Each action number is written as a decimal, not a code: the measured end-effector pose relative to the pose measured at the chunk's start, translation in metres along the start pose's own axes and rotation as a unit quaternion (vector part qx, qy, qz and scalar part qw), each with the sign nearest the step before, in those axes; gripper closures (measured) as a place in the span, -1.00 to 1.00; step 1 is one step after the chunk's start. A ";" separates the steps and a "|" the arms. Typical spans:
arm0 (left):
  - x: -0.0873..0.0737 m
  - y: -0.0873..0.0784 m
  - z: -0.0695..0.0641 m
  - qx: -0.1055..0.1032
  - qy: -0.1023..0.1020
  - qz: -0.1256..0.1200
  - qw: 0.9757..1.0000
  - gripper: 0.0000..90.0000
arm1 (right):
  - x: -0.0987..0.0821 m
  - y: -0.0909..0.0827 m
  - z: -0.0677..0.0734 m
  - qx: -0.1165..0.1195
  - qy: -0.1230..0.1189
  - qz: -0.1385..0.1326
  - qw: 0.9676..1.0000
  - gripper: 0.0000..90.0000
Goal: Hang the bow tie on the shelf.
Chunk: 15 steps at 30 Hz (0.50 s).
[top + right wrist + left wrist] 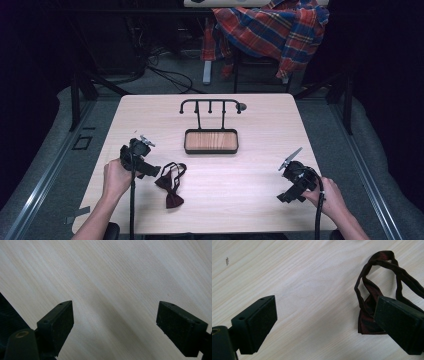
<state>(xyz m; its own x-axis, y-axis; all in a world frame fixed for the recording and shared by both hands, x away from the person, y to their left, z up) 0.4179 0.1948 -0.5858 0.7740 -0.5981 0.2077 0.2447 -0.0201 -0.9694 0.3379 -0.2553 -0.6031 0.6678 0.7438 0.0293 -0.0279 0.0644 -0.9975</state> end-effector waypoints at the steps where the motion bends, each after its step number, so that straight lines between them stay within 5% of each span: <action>1: 0.000 0.000 0.000 -0.001 0.001 0.001 1.000 -0.89 | 0.000 0.000 0.000 0.000 0.000 -0.001 1.000 -0.69; 6: 0.001 0.001 -0.002 -0.007 -0.006 -0.001 1.000 -0.90 | 0.000 0.000 0.000 -0.002 -0.004 0.004 1.000 -0.69; 9: 0.004 0.000 -0.005 -0.035 -0.023 -0.010 0.999 -0.88 | 0.000 0.000 -0.001 -0.005 -0.006 0.009 1.000 -0.69; 15: 0.009 0.002 -0.009 -0.039 -0.019 -0.015 0.999 -0.88 | 0.001 0.000 0.000 -0.005 -0.005 0.009 1.000 -0.69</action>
<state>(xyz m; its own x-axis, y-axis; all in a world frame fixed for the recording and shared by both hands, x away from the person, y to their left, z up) 0.4201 0.1822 -0.5869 0.7890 -0.5656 0.2401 0.2234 -0.0999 -0.9696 0.3385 -0.2543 -0.6032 0.6596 0.7515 0.0127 -0.0321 0.0451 -0.9985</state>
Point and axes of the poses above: each handheld gripper's, and its own axes: y roughly forward along the jaws, x roughly out of its top, z roughly to its left, the point moved 9 cm from there along y, roughly forward along the jaws, and after that the axes turned 13 degrees about z, right-handed, at the moved point
